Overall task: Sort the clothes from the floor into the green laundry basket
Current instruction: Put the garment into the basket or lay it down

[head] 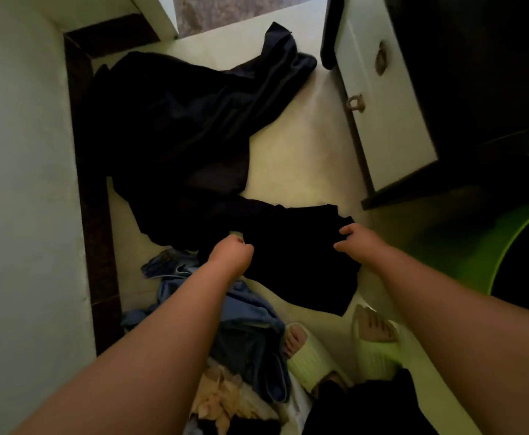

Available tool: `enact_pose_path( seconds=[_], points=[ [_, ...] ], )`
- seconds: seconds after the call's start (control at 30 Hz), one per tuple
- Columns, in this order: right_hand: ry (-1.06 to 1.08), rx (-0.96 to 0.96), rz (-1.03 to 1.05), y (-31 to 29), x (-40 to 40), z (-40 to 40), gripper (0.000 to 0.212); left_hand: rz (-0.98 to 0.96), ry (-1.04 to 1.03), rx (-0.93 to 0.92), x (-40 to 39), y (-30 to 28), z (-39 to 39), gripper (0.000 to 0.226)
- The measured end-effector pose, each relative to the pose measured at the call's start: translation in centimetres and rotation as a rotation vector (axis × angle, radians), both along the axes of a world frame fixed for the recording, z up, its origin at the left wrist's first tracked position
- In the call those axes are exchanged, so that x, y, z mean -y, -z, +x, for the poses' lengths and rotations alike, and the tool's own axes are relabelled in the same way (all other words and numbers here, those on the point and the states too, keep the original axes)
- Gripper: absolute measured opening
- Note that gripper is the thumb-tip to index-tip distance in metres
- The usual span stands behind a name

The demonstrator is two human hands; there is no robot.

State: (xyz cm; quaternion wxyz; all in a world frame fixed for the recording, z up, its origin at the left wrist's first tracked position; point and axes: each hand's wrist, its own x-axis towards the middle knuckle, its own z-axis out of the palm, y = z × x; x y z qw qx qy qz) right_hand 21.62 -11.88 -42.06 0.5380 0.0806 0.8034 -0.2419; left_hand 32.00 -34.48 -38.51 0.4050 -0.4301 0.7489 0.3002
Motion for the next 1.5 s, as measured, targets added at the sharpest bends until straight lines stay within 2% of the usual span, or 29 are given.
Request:
enact_pose_path(
  seconds=[0.03,0.07,0.17,0.2,0.27,0.4,0.47,0.53,0.6,0.73,0.83,0.9,1.03,1.13,1.2,1.27,1.33,1.43,1.5],
  points=[
    [-0.011,0.002,0.001,1.2,0.4,-0.5,0.056,0.008,-0.029,-0.01,0.4,1.0,-0.1,0.026],
    [-0.022,0.003,0.004,2.7,0.9,-1.0,0.06,0.027,-0.038,-0.023,0.6,1.8,-0.2,0.014],
    [-0.037,-0.05,0.048,8.5,2.6,-2.1,0.071,0.056,-0.061,-0.054,1.5,6.2,0.0,0.044],
    [-0.044,-0.081,0.087,9.0,2.3,-2.4,0.076,0.066,-0.07,-0.057,1.3,6.7,0.1,0.048],
    [-0.078,-0.119,0.152,11.4,2.3,-2.5,0.087,0.077,-0.09,-0.058,1.5,8.4,0.5,0.049],
    [-0.025,-0.003,0.127,14.7,2.7,-1.5,0.107,0.093,-0.162,-0.036,1.8,11.4,1.5,0.047],
    [-0.115,0.024,0.118,15.2,3.3,-0.1,0.094,0.104,-0.165,-0.009,1.7,11.4,2.0,0.045],
    [-0.198,0.079,0.071,14.4,4.5,1.5,0.066,0.117,-0.161,0.008,1.5,11.1,2.5,0.044],
    [-0.108,0.143,-0.025,12.6,5.6,2.8,0.049,0.135,-0.192,0.018,1.2,10.4,3.0,0.043],
    [0.078,0.122,-0.204,6.5,8.1,2.7,0.048,0.208,-0.388,0.008,0.6,7.3,2.5,0.043],
    [0.076,0.088,-0.352,-0.2,9.4,0.8,0.039,0.222,-0.539,-0.01,0.3,2.6,1.3,0.056],
    [0.057,0.092,-0.422,-4.1,9.6,-0.7,0.034,0.18,-0.568,-0.066,0.3,0.1,0.5,0.071],
    [-0.105,0.107,-0.436,-12.6,9.5,-3.3,0.041,0.131,-0.318,-0.181,0.9,-7.5,-1.0,0.118],
    [-0.156,0.132,-0.487,-18.2,9.8,-4.6,0.04,0.239,-0.133,-0.305,1.5,-12.5,-2.5,0.13],
    [-0.157,0.157,-0.545,-21.5,10.0,-5.6,0.042,0.299,-0.1,-0.42,1.7,-15.4,-3.7,0.113],
    [-0.115,0.175,-0.598,-24.4,10.0,-6.7,0.046,0.369,-0.234,-0.586,1.7,-17.8,-4.8,0.073],
    [-0.016,0.164,-0.68,-27.3,9.9,-7.4,0.042,0.467,-0.389,-0.703,1.5,-21.1,-5.9,0.04],
    [0.21,0.076,-0.834,-30.4,10.6,-8.3,0.032,0.467,-0.459,-0.803,1.9,-24.7,-7.8,0.033],
    [0.387,-0.047,-0.902,-31.5,10.6,-8.9,0.033,0.459,-0.57,-0.839,2.6,-27.2,-9.2,0.033]
  ],
)
